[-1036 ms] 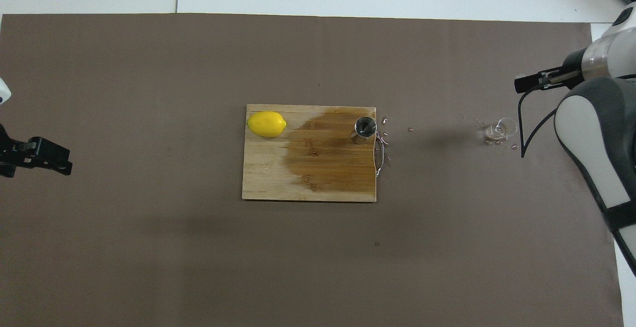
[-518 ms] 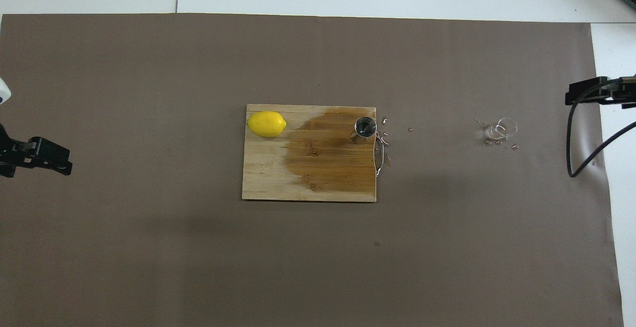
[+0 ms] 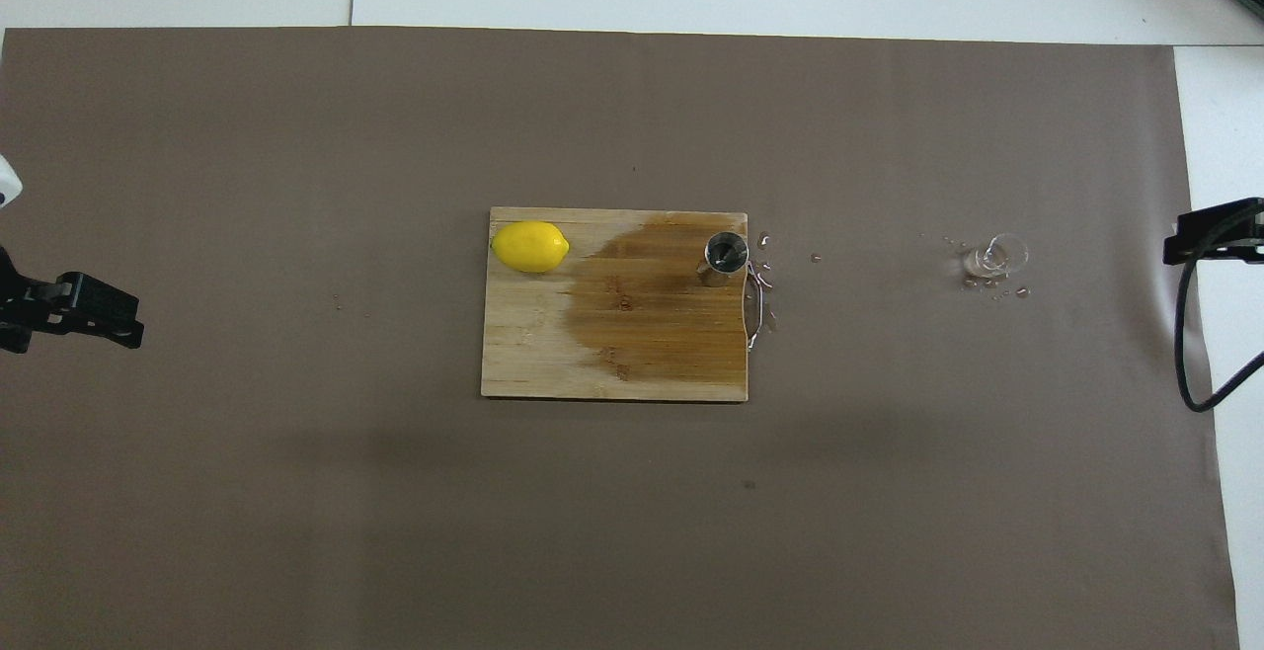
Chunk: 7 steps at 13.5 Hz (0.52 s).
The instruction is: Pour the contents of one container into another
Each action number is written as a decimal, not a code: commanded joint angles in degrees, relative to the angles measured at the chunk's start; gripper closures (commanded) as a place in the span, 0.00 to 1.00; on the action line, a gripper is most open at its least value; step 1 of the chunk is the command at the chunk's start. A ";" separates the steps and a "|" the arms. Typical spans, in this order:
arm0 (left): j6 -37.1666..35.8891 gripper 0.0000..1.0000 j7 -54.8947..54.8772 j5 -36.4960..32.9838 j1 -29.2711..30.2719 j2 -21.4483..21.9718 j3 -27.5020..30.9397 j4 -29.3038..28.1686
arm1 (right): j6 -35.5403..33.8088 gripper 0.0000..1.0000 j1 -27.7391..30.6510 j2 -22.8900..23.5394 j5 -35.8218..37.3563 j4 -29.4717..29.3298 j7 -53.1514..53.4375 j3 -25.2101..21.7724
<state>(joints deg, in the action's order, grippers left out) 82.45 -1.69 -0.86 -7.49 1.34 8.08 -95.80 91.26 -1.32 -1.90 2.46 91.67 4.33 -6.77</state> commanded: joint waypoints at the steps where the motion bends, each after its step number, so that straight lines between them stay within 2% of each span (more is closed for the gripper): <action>1: -0.09 0.00 0.72 -0.11 -0.42 1.73 0.36 -1.84 | -1.69 0.00 0.09 -1.35 0.09 1.23 -1.25 0.62; 4: -0.09 0.00 0.72 -0.11 -0.42 1.73 0.36 -1.84 | -6.78 0.00 0.09 -0.39 -1.66 -2.98 -0.38 1.75; 7: -0.09 0.00 0.72 -0.11 -0.42 1.73 0.36 -1.84 | -4.87 0.00 -0.79 -0.12 -1.40 -2.29 1.56 3.87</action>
<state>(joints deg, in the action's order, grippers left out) 82.45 -1.69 -0.86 -7.49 1.34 8.08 -95.80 86.03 -1.82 -2.03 1.86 89.22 4.82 -4.17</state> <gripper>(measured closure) 0.000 0.000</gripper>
